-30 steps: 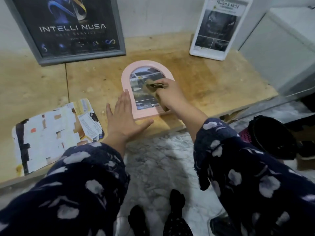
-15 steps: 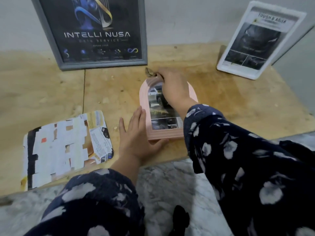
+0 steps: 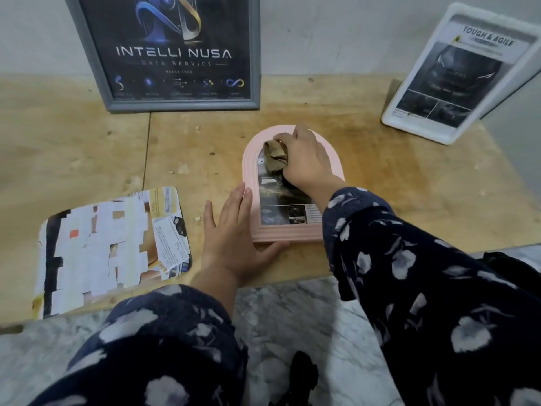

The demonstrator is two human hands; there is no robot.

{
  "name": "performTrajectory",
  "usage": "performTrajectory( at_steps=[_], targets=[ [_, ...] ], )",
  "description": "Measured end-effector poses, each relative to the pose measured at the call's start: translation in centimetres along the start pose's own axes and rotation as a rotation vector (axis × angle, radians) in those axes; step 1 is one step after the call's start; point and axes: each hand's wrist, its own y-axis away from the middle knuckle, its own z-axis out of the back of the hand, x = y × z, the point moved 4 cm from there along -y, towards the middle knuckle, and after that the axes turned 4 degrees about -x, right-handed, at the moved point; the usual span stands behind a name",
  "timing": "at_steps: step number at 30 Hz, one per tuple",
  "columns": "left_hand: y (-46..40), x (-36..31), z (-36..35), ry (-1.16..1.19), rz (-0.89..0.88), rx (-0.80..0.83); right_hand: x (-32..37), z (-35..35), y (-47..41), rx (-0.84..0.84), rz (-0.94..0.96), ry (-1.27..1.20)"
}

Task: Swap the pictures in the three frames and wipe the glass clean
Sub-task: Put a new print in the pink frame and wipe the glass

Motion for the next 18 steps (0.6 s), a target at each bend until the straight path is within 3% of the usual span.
performTrajectory(
  at_steps=[3,8,10,14,18],
  targets=[
    [-0.1,0.0,-0.1,0.0,-0.001,0.004,0.6,0.6,-0.6,0.05,-0.072,-0.009],
    [-0.2,0.0,-0.2,0.005,0.001,0.019,1.5,2.1,-1.3,-0.169,0.023,-0.247],
    [-0.1,0.0,-0.2,0.007,0.001,0.022,0.9,1.0,-0.9,-0.099,0.0,-0.363],
    [-0.1,0.1,-0.3,0.01,0.002,0.019,0.0,-1.1,0.7,-0.012,0.01,-0.285],
    [-0.1,0.2,-0.3,0.013,-0.002,0.008,0.0,-1.4,0.4,-0.031,0.033,-0.163]
  ],
)
